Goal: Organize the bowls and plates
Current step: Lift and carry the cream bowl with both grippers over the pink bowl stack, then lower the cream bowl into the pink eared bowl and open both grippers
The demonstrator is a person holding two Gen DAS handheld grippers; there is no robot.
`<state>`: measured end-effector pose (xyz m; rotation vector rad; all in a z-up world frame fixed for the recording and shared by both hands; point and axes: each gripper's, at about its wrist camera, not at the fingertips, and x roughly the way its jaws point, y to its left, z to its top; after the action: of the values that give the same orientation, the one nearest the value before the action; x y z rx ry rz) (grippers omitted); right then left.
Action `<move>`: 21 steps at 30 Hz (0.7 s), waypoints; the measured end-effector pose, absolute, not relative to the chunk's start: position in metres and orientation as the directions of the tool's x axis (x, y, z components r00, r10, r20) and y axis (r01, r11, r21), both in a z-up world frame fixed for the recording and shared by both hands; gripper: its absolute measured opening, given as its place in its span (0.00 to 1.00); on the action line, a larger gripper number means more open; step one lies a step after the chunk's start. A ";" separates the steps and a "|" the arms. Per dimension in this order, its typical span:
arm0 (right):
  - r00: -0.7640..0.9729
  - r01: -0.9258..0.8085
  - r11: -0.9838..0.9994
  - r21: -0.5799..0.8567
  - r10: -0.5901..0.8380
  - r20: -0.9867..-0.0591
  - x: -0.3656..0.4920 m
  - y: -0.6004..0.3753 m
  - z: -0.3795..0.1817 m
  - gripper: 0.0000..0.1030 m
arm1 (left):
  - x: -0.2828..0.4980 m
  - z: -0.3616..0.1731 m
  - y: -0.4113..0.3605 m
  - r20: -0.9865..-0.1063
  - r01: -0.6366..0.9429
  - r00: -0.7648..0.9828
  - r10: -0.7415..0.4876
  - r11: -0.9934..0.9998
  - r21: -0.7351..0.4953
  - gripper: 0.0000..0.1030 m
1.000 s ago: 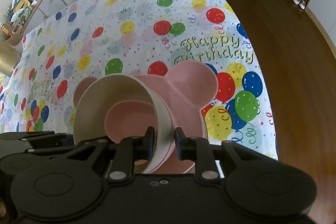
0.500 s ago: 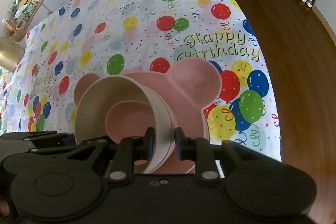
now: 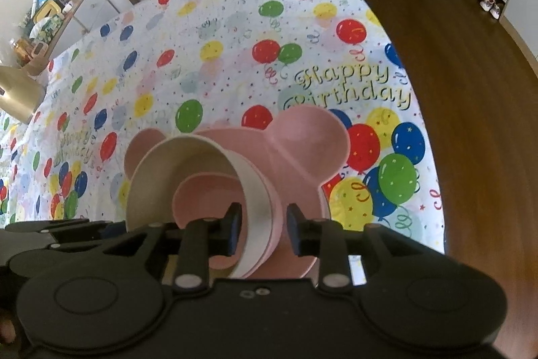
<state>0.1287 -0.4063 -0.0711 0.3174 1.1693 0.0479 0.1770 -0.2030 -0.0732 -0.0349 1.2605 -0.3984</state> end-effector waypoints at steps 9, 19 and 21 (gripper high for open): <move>0.495 0.150 0.956 0.253 0.149 -0.856 0.099 -0.402 -0.047 0.41 | 0.156 -0.049 -0.187 -0.876 0.343 0.331 -0.350 0.910 -0.234 0.58; 0.673 0.132 0.957 0.258 0.104 -0.732 0.042 -0.373 -0.014 0.73 | 0.126 -0.025 -0.145 -0.815 0.425 0.402 -0.417 0.873 -0.237 0.58; 0.709 0.132 0.956 0.263 0.095 -0.699 0.029 -0.366 -0.008 0.78 | 0.118 -0.020 -0.138 -0.801 0.442 0.415 -0.431 0.865 -0.236 0.58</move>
<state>0.0295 -0.3665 -0.0077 0.3054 0.7858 -0.0209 0.1185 -0.1377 -0.0196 0.0125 1.0022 -0.5482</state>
